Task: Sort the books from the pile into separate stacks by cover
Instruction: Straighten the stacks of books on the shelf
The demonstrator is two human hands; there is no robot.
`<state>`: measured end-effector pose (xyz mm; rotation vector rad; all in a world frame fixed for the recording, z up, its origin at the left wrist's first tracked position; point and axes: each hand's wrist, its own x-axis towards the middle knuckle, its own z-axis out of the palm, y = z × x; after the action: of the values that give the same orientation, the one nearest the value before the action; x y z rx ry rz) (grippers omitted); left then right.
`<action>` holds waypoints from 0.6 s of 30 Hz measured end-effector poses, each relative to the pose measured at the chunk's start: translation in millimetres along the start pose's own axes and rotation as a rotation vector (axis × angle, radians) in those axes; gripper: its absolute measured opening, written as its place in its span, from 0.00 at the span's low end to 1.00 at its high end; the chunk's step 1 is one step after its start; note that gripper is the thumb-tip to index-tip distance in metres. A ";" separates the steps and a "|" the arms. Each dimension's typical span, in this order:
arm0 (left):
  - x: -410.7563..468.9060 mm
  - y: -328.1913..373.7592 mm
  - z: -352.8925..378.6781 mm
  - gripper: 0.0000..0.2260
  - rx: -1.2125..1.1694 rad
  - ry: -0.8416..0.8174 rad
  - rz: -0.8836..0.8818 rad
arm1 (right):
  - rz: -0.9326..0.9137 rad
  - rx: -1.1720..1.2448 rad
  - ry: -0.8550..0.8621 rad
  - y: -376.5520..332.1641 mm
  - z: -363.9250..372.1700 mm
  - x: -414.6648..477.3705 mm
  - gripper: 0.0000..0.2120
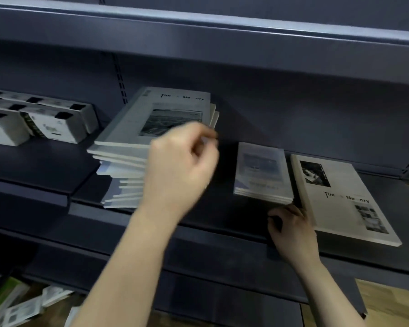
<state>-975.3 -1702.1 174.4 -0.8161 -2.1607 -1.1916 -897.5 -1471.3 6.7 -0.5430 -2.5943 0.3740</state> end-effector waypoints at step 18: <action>52.1 -102.1 -63.6 0.29 0.616 -0.134 -0.456 | 0.008 -0.022 -0.014 -26.6 7.4 -4.7 0.07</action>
<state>-1073.7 -1788.0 184.7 -0.1413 -2.6960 -0.5856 -905.5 -1498.1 7.8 -0.5599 -2.6132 0.3534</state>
